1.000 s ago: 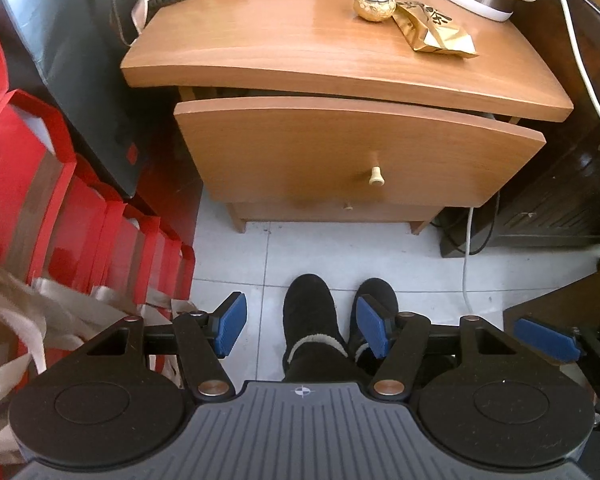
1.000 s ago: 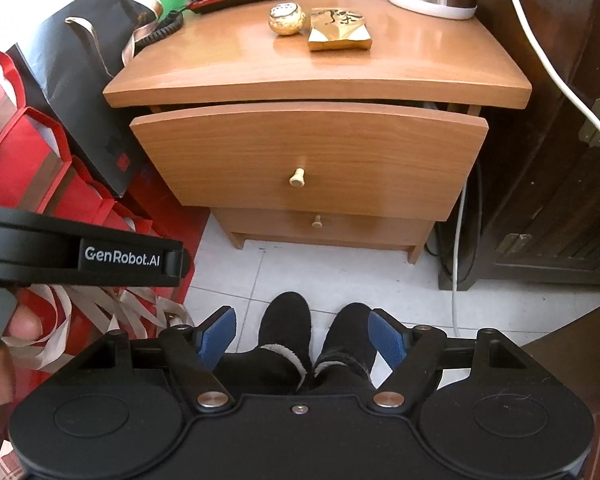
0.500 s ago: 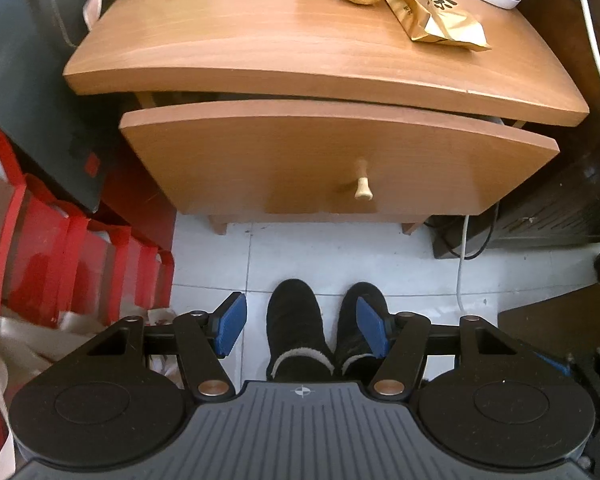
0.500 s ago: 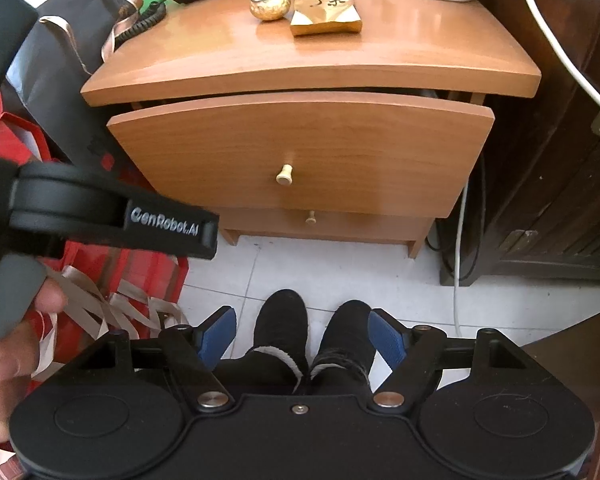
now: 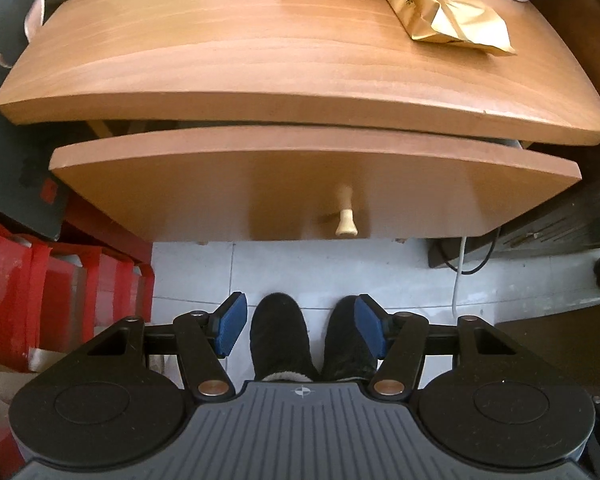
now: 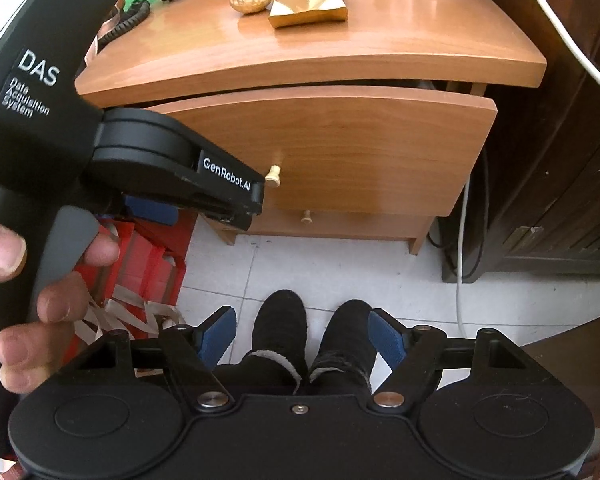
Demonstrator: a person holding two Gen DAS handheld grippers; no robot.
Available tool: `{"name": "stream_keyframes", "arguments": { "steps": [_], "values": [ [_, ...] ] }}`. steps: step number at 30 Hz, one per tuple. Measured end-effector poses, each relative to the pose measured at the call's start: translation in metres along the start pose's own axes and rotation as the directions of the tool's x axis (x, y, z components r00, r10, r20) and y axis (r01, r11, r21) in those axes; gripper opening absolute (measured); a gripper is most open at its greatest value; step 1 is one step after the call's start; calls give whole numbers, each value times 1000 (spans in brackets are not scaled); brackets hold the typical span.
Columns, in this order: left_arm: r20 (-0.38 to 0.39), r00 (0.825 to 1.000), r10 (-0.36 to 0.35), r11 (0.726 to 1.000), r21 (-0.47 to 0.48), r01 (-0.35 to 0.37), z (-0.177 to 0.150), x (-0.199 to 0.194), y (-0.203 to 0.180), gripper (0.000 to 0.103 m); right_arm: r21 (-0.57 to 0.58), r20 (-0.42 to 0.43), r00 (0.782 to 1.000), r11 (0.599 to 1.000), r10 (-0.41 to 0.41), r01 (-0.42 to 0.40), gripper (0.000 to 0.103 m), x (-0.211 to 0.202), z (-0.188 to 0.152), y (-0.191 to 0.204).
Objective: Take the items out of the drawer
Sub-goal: 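Move the left gripper to the drawer knob and grasp it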
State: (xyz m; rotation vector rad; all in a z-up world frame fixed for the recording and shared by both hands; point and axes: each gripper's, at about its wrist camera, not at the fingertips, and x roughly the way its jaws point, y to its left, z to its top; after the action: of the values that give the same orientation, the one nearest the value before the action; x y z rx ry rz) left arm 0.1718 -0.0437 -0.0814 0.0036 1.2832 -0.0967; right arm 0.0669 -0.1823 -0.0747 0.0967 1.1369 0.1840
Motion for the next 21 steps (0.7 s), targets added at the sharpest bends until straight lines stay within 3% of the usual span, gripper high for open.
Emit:
{"name": "stream_keyframes", "arguments": {
  "steps": [21],
  "values": [
    [-33, 999, 4, 1000, 5, -4, 34, 31, -8, 62, 11, -21, 1000, 1000, -16, 16, 71, 21, 21, -13]
  ]
}}
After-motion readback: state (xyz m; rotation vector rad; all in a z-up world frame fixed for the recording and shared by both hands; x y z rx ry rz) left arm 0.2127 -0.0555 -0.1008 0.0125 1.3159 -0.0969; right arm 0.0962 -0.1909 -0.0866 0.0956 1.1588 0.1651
